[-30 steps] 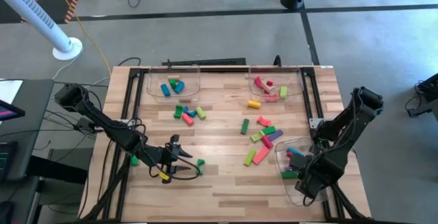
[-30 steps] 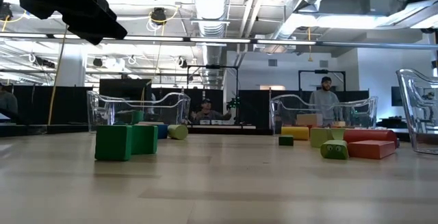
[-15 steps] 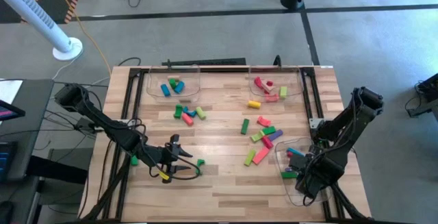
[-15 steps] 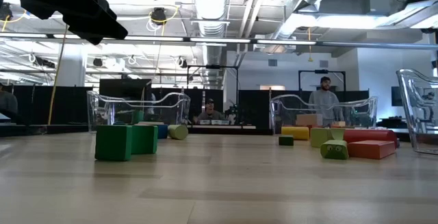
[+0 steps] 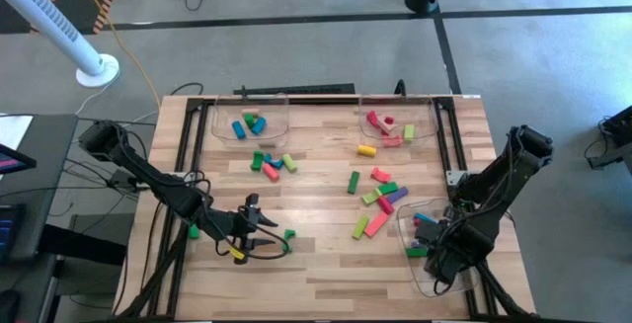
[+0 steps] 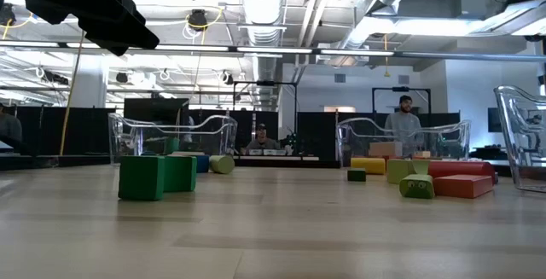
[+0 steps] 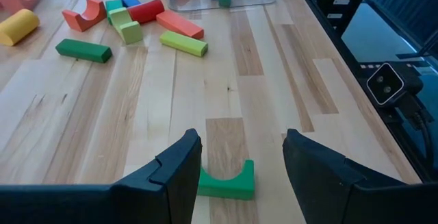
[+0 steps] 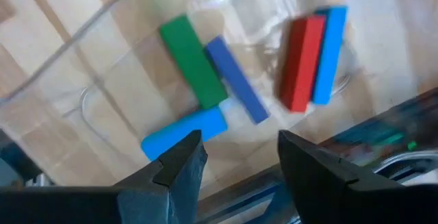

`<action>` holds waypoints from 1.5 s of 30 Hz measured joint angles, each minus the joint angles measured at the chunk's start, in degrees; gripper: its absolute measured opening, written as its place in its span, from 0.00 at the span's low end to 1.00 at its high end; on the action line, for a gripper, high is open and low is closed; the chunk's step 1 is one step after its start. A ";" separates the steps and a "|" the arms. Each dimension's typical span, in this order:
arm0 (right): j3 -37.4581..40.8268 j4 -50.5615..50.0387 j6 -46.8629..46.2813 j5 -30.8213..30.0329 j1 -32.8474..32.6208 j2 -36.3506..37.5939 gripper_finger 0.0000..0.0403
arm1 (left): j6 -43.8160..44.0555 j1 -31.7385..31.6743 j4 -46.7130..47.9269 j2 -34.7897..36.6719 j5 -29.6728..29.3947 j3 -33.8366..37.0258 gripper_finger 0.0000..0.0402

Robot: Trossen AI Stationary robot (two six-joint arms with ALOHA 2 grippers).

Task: Sort blocks by size
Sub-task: Put the green cylindrical block into the top left transparent bin

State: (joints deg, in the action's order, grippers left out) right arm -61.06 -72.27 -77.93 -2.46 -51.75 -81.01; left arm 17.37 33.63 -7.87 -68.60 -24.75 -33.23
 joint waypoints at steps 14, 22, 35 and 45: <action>-13.53 -4.07 12.43 -18.91 5.34 0.04 0.50 | 0.87 -0.02 2.53 0.00 0.02 0.02 0.49; -14.32 15.69 33.71 -23.73 8.57 0.04 0.50 | 0.87 -0.02 2.53 0.00 0.02 0.02 0.49; -11.81 33.97 53.01 -26.17 12.99 -3.23 0.50 | 13.37 -0.11 31.03 0.04 8.47 -5.41 0.49; -11.78 33.87 55.97 -26.05 15.69 -10.41 0.50 | 34.96 7.40 65.36 0.09 20.05 -11.52 0.49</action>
State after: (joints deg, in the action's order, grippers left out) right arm -72.84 -38.40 -21.96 -28.51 -36.06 -91.42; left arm 52.33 41.03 57.49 -68.51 -4.70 -44.75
